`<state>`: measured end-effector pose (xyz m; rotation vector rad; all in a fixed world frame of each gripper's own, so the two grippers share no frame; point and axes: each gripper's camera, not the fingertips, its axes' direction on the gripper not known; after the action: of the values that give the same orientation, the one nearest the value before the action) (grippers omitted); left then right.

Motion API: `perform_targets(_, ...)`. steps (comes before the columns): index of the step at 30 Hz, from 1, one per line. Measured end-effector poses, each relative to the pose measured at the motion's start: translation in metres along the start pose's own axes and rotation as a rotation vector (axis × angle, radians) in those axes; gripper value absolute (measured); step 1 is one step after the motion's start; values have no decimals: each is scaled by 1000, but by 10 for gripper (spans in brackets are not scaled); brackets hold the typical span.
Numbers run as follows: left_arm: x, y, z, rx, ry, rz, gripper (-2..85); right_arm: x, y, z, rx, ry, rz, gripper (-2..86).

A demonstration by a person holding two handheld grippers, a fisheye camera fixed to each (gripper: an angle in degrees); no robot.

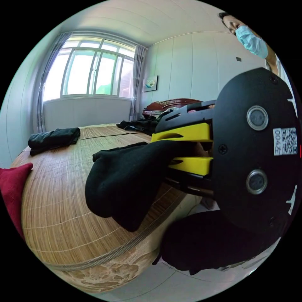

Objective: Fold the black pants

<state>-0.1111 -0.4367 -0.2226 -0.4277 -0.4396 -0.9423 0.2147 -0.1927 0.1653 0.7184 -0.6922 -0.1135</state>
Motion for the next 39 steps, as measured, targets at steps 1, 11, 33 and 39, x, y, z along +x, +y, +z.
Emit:
perform_targets(1, 5, 3, -7, -10, 1, 8, 88, -2, -11, 11, 9, -23, 2, 180)
perform_targets(11, 18, 55, -77, -20, -48, 112, 84, -66, -58, 112, 11, 160, -114, 88)
perform_targets(33, 151, 21, -363, 669, -364, 772, 83, -497, -81, 579, -159, 252, -1133, 86)
perform_targets(39, 8, -97, -368, 608, -417, 363, 84, -360, -188, 742, -282, 481, -706, 91)
